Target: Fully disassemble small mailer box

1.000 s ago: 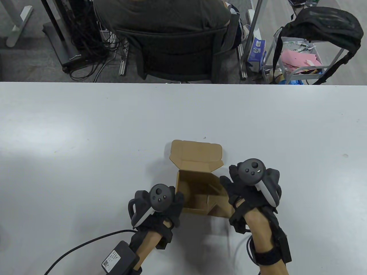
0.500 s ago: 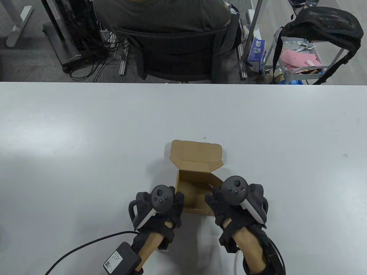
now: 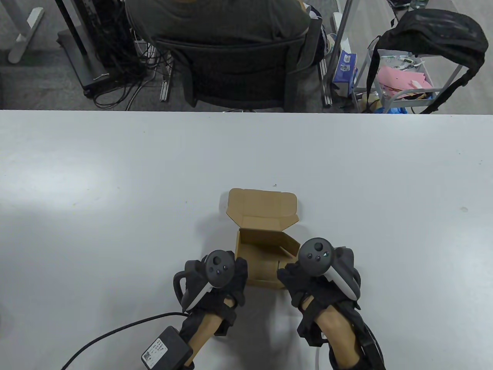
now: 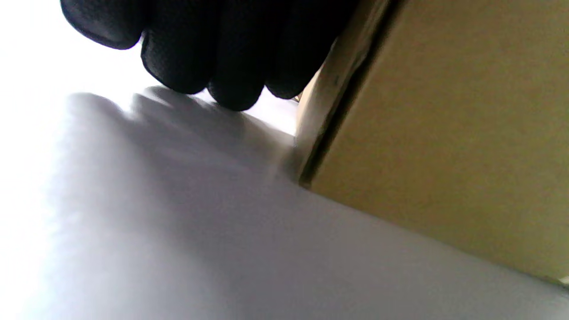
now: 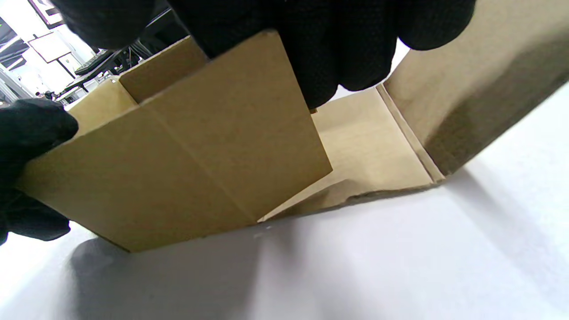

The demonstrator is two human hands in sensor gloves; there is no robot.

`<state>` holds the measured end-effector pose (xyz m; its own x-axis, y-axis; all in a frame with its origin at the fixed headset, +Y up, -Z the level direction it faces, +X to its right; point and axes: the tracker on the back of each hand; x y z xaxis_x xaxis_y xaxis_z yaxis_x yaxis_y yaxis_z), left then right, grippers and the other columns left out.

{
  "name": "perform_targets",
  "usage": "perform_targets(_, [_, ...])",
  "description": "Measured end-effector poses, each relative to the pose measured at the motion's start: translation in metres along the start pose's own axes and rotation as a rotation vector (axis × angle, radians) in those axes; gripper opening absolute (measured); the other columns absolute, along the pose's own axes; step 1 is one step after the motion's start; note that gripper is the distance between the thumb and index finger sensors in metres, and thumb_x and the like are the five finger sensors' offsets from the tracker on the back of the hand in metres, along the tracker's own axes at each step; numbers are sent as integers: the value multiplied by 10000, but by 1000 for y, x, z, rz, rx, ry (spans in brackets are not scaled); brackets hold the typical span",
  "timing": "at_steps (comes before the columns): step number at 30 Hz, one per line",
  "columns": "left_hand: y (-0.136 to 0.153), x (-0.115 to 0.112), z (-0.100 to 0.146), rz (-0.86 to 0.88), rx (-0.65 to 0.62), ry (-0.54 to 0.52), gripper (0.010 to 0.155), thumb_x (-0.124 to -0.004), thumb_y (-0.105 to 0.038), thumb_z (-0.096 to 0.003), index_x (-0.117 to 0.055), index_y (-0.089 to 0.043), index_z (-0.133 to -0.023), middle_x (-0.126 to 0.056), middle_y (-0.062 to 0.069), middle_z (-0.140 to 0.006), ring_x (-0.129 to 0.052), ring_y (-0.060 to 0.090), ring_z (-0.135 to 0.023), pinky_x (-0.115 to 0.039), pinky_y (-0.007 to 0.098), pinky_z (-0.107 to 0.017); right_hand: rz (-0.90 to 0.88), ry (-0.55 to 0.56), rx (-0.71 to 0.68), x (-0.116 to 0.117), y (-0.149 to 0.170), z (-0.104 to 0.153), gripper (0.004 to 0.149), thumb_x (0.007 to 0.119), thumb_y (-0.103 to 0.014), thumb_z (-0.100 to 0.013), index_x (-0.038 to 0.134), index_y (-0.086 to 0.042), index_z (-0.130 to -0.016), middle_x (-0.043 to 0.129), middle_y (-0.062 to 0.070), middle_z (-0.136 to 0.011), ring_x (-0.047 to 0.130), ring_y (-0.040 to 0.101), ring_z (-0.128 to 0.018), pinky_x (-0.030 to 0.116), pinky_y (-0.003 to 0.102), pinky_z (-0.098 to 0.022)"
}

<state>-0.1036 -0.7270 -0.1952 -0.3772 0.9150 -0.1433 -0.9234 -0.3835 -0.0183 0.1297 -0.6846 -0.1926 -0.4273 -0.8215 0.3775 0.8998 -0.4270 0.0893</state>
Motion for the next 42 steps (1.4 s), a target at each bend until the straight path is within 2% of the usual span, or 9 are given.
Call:
perform_targets(13, [-2,-1,1,-15,20,-15,763,-484,-602,-461,-803,-60,-893,-860,209,-916,-817,472,-853,-665,658,-591,17,-87,23,8,4,-1,643,654,-518,-379,870,-51,-765,793,200,-917,691,489,-852,533,648,-636])
perform_targets(25, [-4,-1,2,-21,33,-25,763,-481,-595,-461,-807,-54,-890,-861,212,-913,-817,476,-851,-664,662,-590,24,-126,66,15,11,-12,681,638,-513,-384,969,35,-615,842,199,-880,703,488,-851,536,648,-638])
perform_targets(27, [-4,-1,2,-20,32,-23,763,-481,-597,-461,-807,-55,-889,-860,212,-914,-816,477,-851,-663,663,-588,12,-138,68,18,15,-14,685,626,-522,-385,956,24,-636,803,180,-914,664,478,-882,514,645,-653])
perform_targets(32, [-3,-2,3,-14,27,-28,769,-485,-609,-460,-811,-60,-888,-863,210,-912,-819,474,-849,-667,660,-586,-48,-156,73,18,24,-17,665,611,-540,-391,789,-82,-839,623,134,-1031,462,442,-995,480,624,-684])
perform_targets(42, [-4,6,5,-8,-26,-113,744,-586,-647,-450,-865,-81,-845,-924,186,-862,-881,448,-805,-707,645,-559,-125,-153,49,20,35,-21,678,599,-551,-386,752,-98,-867,617,144,-1005,442,428,-957,506,623,-665])
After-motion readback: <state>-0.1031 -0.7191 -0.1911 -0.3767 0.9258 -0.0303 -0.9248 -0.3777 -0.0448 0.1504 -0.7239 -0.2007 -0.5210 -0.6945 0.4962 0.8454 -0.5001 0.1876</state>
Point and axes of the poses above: the tracker on the back of each hand, its own y axis roughly to the little-finger side, its own z axis roughly from the fingertips to the wrist, x = y × z
